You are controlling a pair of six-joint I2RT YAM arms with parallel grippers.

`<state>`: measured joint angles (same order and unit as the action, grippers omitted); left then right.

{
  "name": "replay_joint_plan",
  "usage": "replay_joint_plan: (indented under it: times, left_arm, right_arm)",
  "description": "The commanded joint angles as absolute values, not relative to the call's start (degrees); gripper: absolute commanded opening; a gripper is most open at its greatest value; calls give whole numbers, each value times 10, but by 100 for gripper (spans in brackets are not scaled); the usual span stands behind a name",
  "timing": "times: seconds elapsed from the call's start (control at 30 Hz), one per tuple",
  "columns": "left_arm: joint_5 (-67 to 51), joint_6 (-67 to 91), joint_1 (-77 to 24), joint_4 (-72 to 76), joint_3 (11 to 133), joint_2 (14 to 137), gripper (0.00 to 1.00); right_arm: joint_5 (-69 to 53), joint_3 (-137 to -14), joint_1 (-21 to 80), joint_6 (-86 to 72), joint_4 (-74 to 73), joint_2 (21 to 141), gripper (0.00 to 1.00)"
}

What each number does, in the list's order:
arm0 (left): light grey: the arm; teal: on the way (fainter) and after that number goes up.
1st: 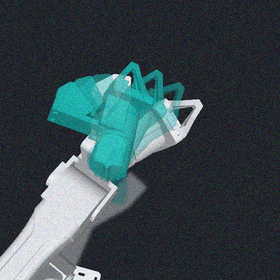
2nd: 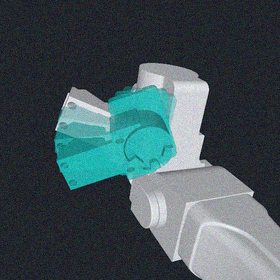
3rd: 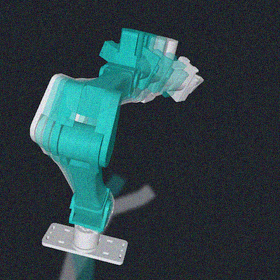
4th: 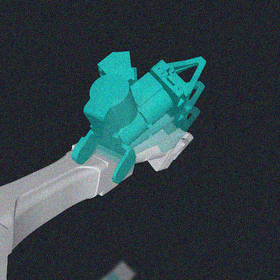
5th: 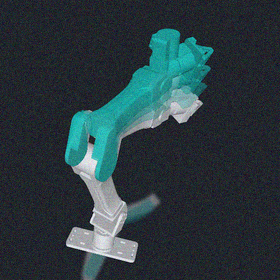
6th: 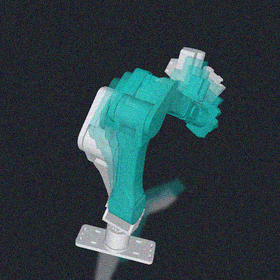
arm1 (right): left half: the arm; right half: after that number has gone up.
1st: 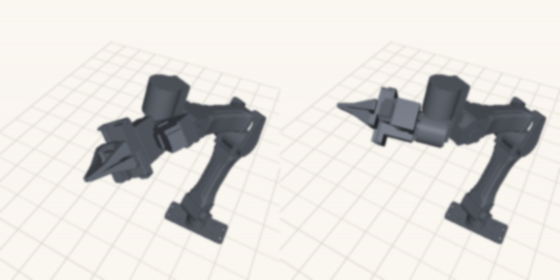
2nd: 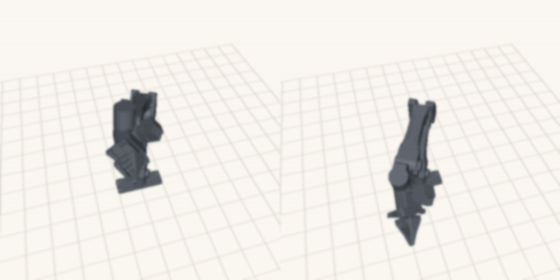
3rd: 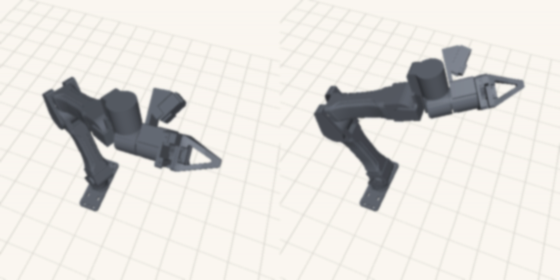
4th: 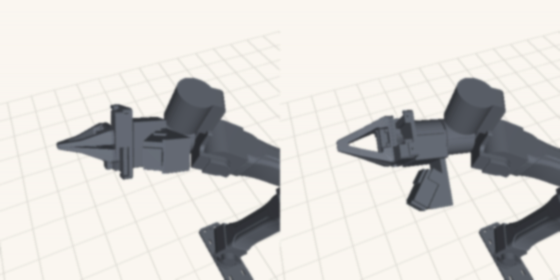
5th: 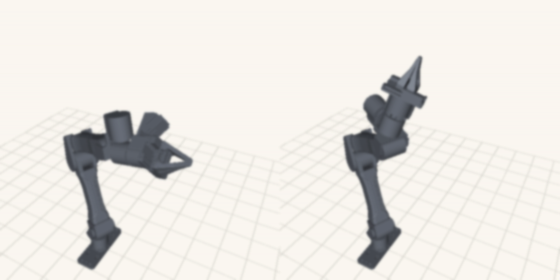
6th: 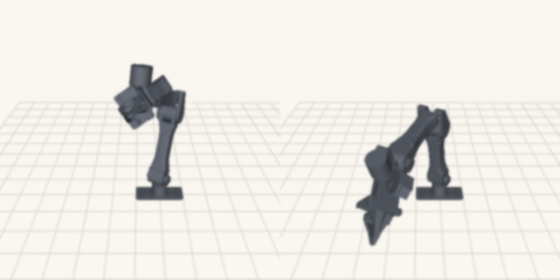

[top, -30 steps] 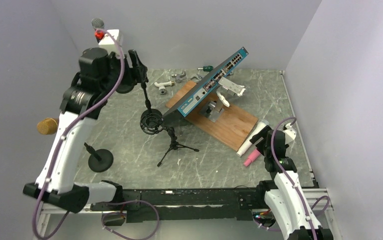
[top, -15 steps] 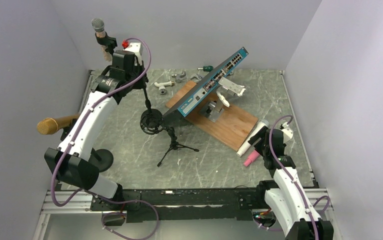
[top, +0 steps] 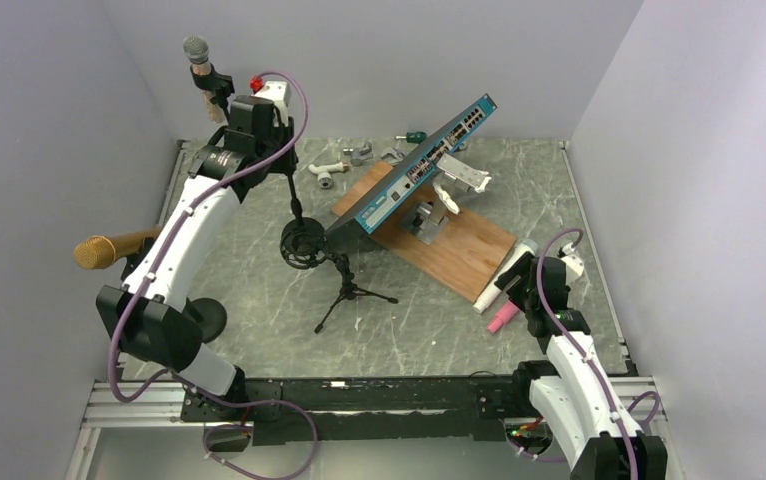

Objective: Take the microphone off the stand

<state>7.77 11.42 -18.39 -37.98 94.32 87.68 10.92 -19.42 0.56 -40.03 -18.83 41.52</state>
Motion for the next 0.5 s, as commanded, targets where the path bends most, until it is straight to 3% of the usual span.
replay_joint_plan:
  times: [0.0, 0.47]
  left_arm:
    - [82, 107, -184, -383, 983, 886, 36]
    - [93, 124, -184, -348, 848, 858, 23]
  right_arm:
    - [100, -198, 3, -392, -162, 405, 78]
    - [92, -197, 4, -389, -159, 403, 78]
